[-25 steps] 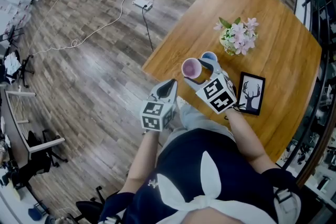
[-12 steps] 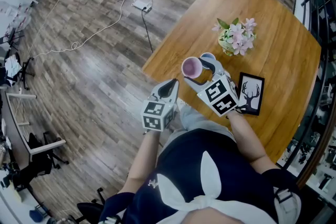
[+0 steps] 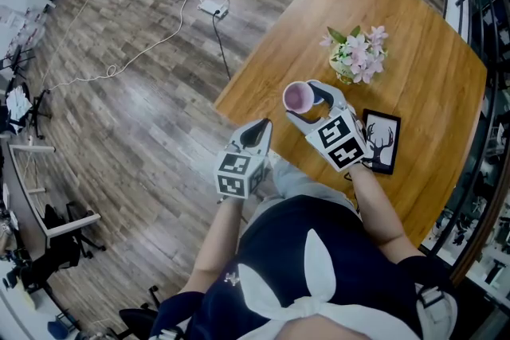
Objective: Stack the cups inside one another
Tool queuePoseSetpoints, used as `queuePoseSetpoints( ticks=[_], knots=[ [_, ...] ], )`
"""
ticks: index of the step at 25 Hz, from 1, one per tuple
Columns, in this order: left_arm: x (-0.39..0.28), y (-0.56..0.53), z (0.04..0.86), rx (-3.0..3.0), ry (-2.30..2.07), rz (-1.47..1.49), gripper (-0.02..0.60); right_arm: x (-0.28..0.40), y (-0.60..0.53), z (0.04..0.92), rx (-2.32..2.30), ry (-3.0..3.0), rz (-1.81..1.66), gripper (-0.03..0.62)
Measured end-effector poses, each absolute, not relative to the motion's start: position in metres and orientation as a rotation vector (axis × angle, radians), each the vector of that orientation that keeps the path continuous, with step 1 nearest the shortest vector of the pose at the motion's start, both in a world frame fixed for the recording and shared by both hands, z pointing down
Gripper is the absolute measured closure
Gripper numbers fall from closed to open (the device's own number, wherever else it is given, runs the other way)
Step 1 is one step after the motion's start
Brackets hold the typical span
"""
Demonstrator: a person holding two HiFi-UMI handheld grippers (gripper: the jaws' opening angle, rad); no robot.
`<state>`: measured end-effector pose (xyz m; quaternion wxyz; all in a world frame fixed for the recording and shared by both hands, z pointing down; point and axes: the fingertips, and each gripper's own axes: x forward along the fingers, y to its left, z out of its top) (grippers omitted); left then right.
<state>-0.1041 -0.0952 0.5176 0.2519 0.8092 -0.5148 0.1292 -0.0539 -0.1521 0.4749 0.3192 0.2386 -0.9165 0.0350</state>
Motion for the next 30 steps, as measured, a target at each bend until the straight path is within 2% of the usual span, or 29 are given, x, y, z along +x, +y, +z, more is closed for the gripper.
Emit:
queuePoseSetpoints(
  ticks=[14, 30],
  knots=[
    [-0.099, -0.102, 0.523, 2.209, -1.363, 0.372, 0.551, 0.003, -0.193, 0.484, 0.817, -2.333, 0.14, 0.267],
    [-0.096, -0.109, 0.529, 2.211, -1.344, 0.373, 0.551, 0.004, -0.199, 0.511, 0.806, -2.306, 0.189, 0.266]
  ],
)
